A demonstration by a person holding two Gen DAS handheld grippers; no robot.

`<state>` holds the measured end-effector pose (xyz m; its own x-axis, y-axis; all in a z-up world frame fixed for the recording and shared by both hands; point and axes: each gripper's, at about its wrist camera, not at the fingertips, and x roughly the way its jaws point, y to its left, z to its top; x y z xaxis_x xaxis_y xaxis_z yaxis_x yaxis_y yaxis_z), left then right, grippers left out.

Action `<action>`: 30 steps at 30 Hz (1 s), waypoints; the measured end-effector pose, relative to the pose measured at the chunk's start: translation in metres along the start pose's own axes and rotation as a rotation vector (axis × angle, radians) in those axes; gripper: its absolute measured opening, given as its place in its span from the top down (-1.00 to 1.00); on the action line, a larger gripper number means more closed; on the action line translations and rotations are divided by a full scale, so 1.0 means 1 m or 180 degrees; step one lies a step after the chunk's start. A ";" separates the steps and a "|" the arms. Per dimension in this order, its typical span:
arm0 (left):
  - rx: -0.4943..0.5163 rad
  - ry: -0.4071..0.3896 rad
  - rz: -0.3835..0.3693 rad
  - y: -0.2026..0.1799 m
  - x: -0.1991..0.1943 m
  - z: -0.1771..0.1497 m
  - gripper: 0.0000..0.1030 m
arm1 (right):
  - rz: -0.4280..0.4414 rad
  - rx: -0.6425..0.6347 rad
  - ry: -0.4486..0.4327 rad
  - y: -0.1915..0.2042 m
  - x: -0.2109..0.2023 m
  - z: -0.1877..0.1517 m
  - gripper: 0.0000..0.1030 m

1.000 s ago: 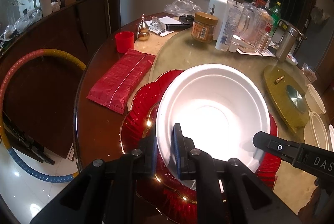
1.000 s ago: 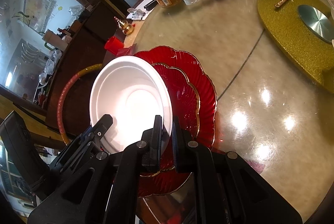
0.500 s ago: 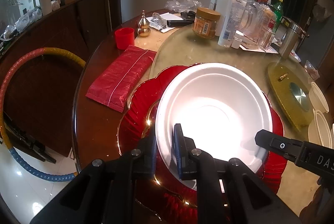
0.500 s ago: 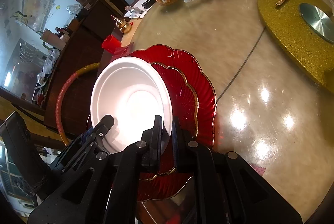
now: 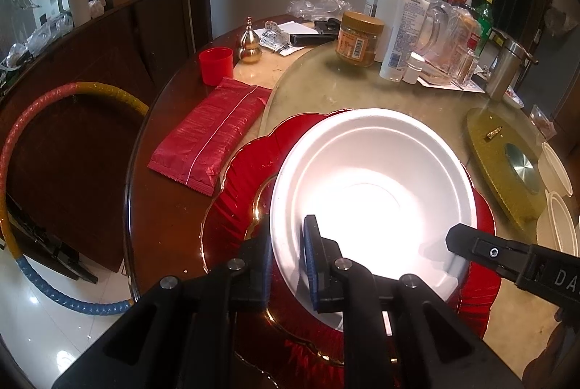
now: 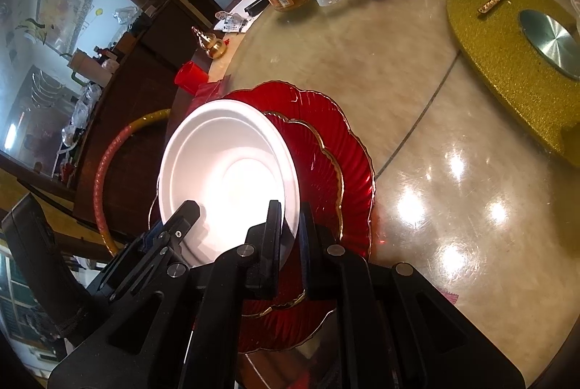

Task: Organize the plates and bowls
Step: 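Lower the white bowl with both tools onto the stacked red plates, then open both tools and lift them off the white bowl rim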

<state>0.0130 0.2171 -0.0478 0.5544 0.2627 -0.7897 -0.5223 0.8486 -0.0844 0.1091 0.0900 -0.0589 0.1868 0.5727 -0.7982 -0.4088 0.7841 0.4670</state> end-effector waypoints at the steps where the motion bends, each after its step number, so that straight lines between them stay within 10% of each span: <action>1: 0.0000 0.0004 -0.0012 0.000 0.000 0.000 0.69 | -0.0023 -0.0015 -0.0005 0.001 0.000 0.000 0.82; 5: -0.0007 -0.0032 -0.0009 0.000 -0.003 0.001 0.64 | -0.0124 -0.0077 -0.0056 0.003 -0.002 0.001 0.81; 11: -0.0184 -0.0263 -0.0113 0.008 -0.019 0.002 -0.36 | -0.0212 -0.0127 -0.0239 0.006 -0.015 0.001 0.80; 16: -0.0347 -0.0667 -0.0045 0.014 -0.043 0.003 -0.43 | -0.0047 -0.0078 -0.0499 0.002 -0.037 -0.002 0.16; 24: -0.0508 -0.1637 0.0017 0.013 -0.095 -0.005 -0.57 | 0.0228 -0.0003 -0.1032 -0.012 -0.078 -0.019 -0.11; 30: 0.0177 -0.1446 -0.0451 -0.041 -0.093 -0.006 -0.60 | 0.0286 0.0110 -0.1228 -0.040 -0.106 -0.037 -0.11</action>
<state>-0.0209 0.1548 0.0253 0.8512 0.3063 -0.4263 -0.3926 0.9105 -0.1296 0.0729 -0.0108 -0.0070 0.4762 0.6820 -0.5551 -0.4098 0.7306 0.5462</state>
